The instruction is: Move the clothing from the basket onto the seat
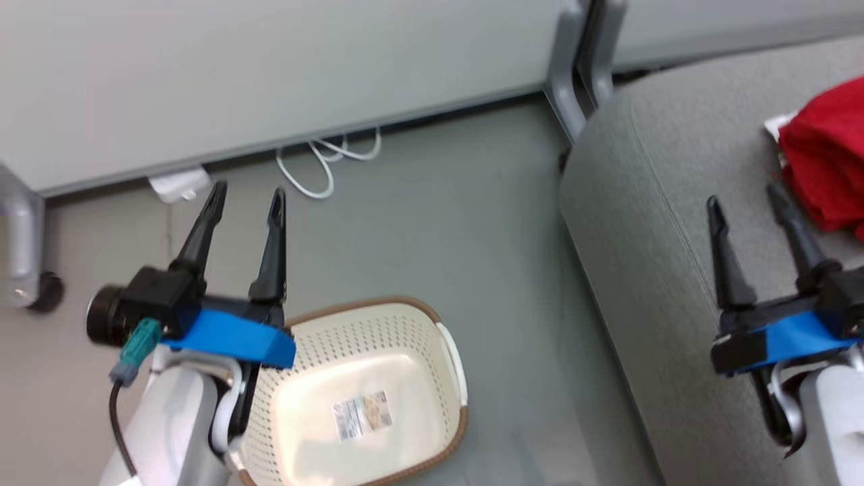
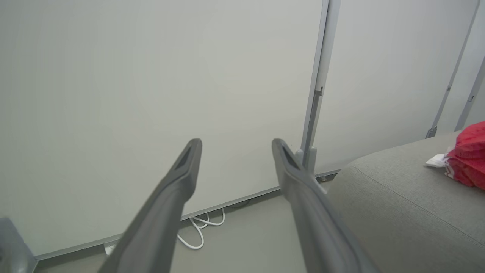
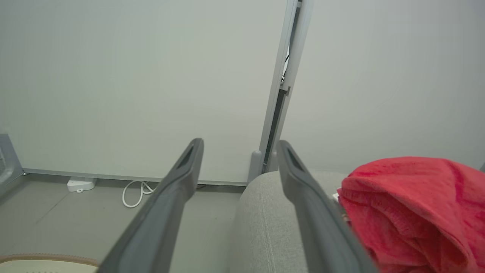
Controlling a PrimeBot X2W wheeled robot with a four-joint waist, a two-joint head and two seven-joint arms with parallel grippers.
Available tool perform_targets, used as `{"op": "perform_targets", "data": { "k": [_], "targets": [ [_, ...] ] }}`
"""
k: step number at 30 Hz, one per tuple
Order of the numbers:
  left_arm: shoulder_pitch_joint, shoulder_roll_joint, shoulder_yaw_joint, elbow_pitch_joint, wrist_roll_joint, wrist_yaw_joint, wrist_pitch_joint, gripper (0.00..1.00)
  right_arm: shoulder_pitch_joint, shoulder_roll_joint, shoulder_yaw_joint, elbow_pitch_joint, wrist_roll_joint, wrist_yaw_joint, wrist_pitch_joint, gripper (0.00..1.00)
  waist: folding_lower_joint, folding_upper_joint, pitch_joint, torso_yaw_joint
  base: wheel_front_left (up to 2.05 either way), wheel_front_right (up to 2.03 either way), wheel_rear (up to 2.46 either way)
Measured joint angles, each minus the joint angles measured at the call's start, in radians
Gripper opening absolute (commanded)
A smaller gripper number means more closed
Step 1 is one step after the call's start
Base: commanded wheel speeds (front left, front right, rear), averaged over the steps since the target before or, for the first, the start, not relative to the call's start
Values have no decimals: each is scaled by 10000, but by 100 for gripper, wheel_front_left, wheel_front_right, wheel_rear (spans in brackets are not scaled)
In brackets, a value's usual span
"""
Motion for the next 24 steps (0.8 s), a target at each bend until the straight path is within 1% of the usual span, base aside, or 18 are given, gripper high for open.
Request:
{"op": "perform_targets", "data": {
  "k": [1,2,4,6,7,8,10,17,24],
  "targets": [
    [0,0,0,0,0,0,0,100,0,0,0,0,0,0,0,100,0,0,0,0,0,0,0],
    [407,-238,460,8,136,-96,-2,100,178,52,215,12,71,0,0,100,-1,0,-339,193,0,0,0],
    [816,-460,915,2,299,-165,0,100,389,144,399,17,100,0,0,100,0,0,-673,384,0,0,0],
    [1249,-663,1283,-12,493,-268,0,100,639,257,485,6,159,0,0,100,-1,0,-995,574,0,0,0],
    [1249,-663,1283,-12,493,-268,0,100,639,257,485,6,159,0,0,100,-1,0,-995,574,0,0,0],
    [1680,-863,1595,-31,713,-355,0,100,911,349,543,-8,184,0,0,100,-1,0,-1299,756,0,0,0],
    [2024,-1037,1858,-73,874,-458,0,100,1142,458,566,-44,247,0,0,100,-2,0,-1541,945,0,0,0],
    [2708,-1438,2447,-224,1241,-709,-2,100,1812,671,416,-63,320,0,0,100,-1,0,-1992,1361,0,0,0],
    [3254,-1709,2731,-171,1423,-807,0,100,2430,844,192,17,336,0,0,100,0,0,-2280,1467,0,0,0]
  ]
}}
